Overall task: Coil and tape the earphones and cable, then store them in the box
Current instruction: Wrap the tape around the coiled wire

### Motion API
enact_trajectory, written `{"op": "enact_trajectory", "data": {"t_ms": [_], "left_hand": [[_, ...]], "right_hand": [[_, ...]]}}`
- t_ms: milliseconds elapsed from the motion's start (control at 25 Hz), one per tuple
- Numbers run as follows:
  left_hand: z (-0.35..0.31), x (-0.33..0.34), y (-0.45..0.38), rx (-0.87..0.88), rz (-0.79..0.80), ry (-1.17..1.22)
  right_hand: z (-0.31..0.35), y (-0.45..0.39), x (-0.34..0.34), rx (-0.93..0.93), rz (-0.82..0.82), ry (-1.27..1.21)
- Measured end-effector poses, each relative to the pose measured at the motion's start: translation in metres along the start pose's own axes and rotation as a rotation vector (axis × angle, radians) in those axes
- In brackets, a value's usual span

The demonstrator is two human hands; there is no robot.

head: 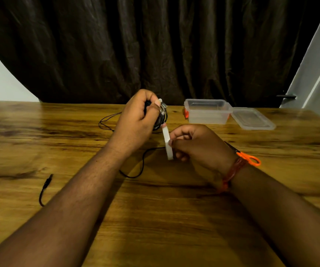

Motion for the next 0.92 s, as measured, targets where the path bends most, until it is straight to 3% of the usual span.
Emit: {"op": "enact_trajectory", "data": {"t_ms": [120,240,360,440,520,600,680,920], "left_hand": [[0.003,0.001,0.0,-0.013,0.008,0.025],[0.004,0.006,0.001,-0.07,0.04,0.092],[0.005,0.009,0.002,-0.138,0.065,0.156],[0.006,0.01,0.003,-0.163,0.076,0.186],[0.008,0.012,0.003,-0.193,0.097,0.203],[0.011,0.016,0.004,-0.211,0.141,0.214],[0.012,0.022,0.007,-0.185,0.192,0.177],[0.009,0.029,0.012,-0.001,0.23,-0.186]], "right_hand": [[0.007,-0.003,-0.027,-0.116,-0.038,0.441],[0.0,0.001,-0.043,-0.104,0.11,0.99],[-0.013,0.007,-0.039,-0.011,0.323,1.134],[-0.014,0.005,-0.042,-0.037,0.314,1.153],[-0.002,0.001,-0.049,-0.147,0.128,1.034],[0.016,-0.001,-0.054,-0.251,-0.119,0.658],[0.031,0.001,-0.05,-0.332,-0.246,0.344],[0.033,0.006,-0.033,-0.269,-0.086,0.081]]}}
Point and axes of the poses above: each hand's wrist, its own y-axis away from the middle knuckle, its own x-axis out of the palm, z = x × y, the point moved 5 cm from there along -y, towards the middle knuckle, and after that the axes turned 12 degrees about -x, right-handed, at the moved point
